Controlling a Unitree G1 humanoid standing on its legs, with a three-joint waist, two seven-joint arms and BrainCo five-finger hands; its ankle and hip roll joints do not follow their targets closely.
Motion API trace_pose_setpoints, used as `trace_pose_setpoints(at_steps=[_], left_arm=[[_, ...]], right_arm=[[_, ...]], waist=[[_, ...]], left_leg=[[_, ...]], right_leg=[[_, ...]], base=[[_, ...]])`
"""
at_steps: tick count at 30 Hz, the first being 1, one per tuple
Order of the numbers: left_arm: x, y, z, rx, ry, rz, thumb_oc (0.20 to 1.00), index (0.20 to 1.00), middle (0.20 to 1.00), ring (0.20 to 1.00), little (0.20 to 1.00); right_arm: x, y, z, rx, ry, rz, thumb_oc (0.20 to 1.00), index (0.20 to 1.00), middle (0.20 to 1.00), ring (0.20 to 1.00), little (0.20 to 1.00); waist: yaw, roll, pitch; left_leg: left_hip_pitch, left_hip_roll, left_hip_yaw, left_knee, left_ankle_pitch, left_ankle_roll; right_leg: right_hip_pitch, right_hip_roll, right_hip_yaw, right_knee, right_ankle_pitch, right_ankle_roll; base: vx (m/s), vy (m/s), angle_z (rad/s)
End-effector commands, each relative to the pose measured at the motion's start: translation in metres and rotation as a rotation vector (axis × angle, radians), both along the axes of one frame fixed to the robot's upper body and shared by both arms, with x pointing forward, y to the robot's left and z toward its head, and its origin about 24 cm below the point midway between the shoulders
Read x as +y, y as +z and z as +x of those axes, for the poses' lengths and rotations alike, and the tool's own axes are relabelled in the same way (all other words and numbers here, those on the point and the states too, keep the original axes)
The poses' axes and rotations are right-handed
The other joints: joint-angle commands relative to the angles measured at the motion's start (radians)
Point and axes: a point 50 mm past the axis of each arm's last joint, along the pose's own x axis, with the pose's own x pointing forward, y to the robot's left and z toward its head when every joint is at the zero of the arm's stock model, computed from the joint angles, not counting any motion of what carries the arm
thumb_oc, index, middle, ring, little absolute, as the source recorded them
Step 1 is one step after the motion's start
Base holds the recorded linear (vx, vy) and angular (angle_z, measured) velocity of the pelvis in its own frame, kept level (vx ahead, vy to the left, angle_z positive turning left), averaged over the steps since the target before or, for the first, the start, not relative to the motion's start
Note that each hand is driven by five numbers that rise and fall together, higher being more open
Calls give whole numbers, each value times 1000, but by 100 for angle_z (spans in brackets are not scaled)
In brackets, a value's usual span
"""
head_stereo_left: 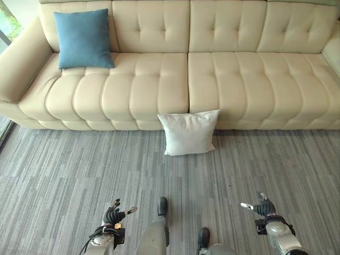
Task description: Pick up all the scattered cushions and arrange them neatly on the sofa.
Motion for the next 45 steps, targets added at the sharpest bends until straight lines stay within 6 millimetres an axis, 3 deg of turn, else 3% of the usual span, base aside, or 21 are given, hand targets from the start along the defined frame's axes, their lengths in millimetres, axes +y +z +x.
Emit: trace_pose_setpoints(at_steps=[1, 3, 6, 7, 10, 11, 13, 14, 17, 19, 20, 26, 28, 33, 38, 40, 43, 44, 45], left_arm=[[18, 9, -6, -31, -3, 70, 1000, 1000, 1000, 1000, 1000], [22, 7, -9, -8, -1, 82, 1000, 1000, 1000, 1000, 1000], [24, 7, -10, -2, 0, 85, 1000, 1000, 1000, 1000, 1000], [31, 8, -14, 9, 5, 104, 1000, 1000, 1000, 1000, 1000], [31, 8, -13, 9, 3, 109, 1000, 1000, 1000, 1000, 1000], [31, 10, -10, 0, 0, 110, 1000, 1000, 1000, 1000, 1000], [32, 11, -9, -5, -2, 111, 1000, 1000, 1000, 1000, 1000], [30, 12, -6, -15, -15, 110, 1000, 1000, 1000, 1000, 1000], [26, 17, 3, -46, -42, 120, 1000, 1000, 1000, 1000, 1000], [26, 20, 6, -69, -47, 124, 1000, 1000, 1000, 1000, 1000], [23, 18, 5, -62, -50, 115, 1000, 1000, 1000, 1000, 1000], [15, 17, 8, -74, -45, 73, 1000, 1000, 1000, 1000, 1000], [9, 17, 11, -91, -35, 41, 1000, 1000, 1000, 1000, 1000], [4, 13, 10, -68, -54, 21, 1000, 1000, 1000, 1000, 1000], [6, 1, -1, 6, -57, 20, 1000, 1000, 1000, 1000, 1000], [6, -6, -2, 45, -48, 24, 1000, 1000, 1000, 1000, 1000], [12, -8, 20, 76, 18, 70, 1000, 1000, 1000, 1000, 1000], [12, -8, 20, 75, 18, 70, 1000, 1000, 1000, 1000, 1000], [17, -8, 22, 87, 41, 86, 1000, 1000, 1000, 1000, 1000]], right_arm=[[-7, 13, 12, -71, 23, -28, 1000, 1000, 1000, 1000, 1000], [-1, 8, 8, -46, 33, -8, 1000, 1000, 1000, 1000, 1000], [0, 6, 7, -38, 33, -2, 1000, 1000, 1000, 1000, 1000], [7, 3, 7, -31, 36, 17, 1000, 1000, 1000, 1000, 1000], [11, 2, 8, -31, 42, 27, 1000, 1000, 1000, 1000, 1000], [12, 4, 10, -40, 46, 29, 1000, 1000, 1000, 1000, 1000], [11, 5, 11, -50, 47, 27, 1000, 1000, 1000, 1000, 1000], [9, 7, 14, -57, 42, 19, 1000, 1000, 1000, 1000, 1000], [6, 10, 15, -66, 30, 7, 1000, 1000, 1000, 1000, 1000], [4, 10, 14, -63, 29, -1, 1000, 1000, 1000, 1000, 1000], [6, 8, 11, -55, 27, 10, 1000, 1000, 1000, 1000, 1000], [-5, 12, 10, -76, -1, 4, 1000, 1000, 1000, 1000, 1000], [-14, 17, 14, -93, -19, -21, 1000, 1000, 1000, 1000, 1000], [-24, 25, 19, -111, -11, -59, 1000, 1000, 1000, 1000, 1000], [-22, 20, 17, -66, 31, -83, 1000, 1000, 1000, 1000, 1000], [-20, 17, 20, -36, 46, -101, 1000, 1000, 1000, 1000, 1000], [-12, 14, 40, -4, 25, -93, 1000, 1000, 1000, 1000, 1000], [-12, 14, 40, -5, 25, -92, 1000, 1000, 1000, 1000, 1000], [-11, 16, 44, -8, 14, -89, 1000, 1000, 1000, 1000, 1000]], waist=[[34, -23, -53], [34, -42, -68], [35, -43, -72], [22, -43, -68], [11, -26, -59], [-7, -9, -48], [-14, -7, -36], [-27, 2, -30], [-63, -3, -13], [-70, -7, -13], [-73, -15, -29], [-95, 6, -53], [-89, 13, -38], [-62, 5, -10], [-56, 11, -13], [-56, 7, 3], [-46, -11, 74], [-46, -11, 73], [-40, -13, 81]], left_leg=[[13, 2, 22, 33, 17, -1], [28, -28, 29, 92, -23, 29], [41, -33, 35, 87, -32, 40], [118, -57, 62, 61, -74, 80], [174, -55, 71, 31, -87, 92], [215, -55, 75, 8, -95, 93], [242, -56, 76, -4, -103, 91], [262, -51, 78, -9, -113, 87], [326, -45, 62, -19, -145, 58], [351, -40, 62, -21, -163, 49], [371, -37, 62, -24, -174, 38], [376, 33, 43, 35, -195, -1], [335, 28, 19, 132, -170, -9], [140, -6, -16, 147, -120, -8], [169, 7, 17, 98, -114, 3], [154, 5, 14, 95, -115, 8], [21, 4, 0, 165, -135, 16], [17, 4, 0, 167, -136, 16], [-7, 6, -9, 196, -167, 9]], right_leg=[[26, 9, 41, 108, -132, 67], [10, -34, 56, 224, -113, 94], [-10, -41, 62, 275, -92, 101], [-98, -75, 65, 477, 7, 129], [-174, -89, 48, 542, 52, 125], [-222, -98, 10, 516, 42, 109], [-230, -105, -15, 487, 23, 105], [-259, -110, -43, 397, 18, 104], [-320, -118, -11, 168, 98, 142], [-313, -124, -20, 132, 117, 158], [-293, -120, -16, 120, 125, 145], [-259, -73, -28, 157, 56, 97], [-235, -59, -32, 161, 26, 74], [-192, -52, -34, 142, -16, 54], [-202, -37, -21, 153, -25, 53], [-228, -39, -15, 166, -24, 52], [-398, -56, -3, 275, -25, 45], [-401, -56, -3, 277, -26, 45], [-428, -56, 8, 305, -48, 49]], base=[[481, 349, -25], [404, 315, -15], [186, 185, -14], [285, 304, -6], [226, 205, -33], [221, 85, 18], [219, 35, 2], [275, -88, 12], [322, -170, -1], [319, -231, 8], [408, -301, 13], [227, -236, 7], [150, -175, -1], [128, -45, 12], [80, 52, -33], [-44, 54, 1], [-208, 47, -7], [-32, 7, -2], [24, 21, 10]])
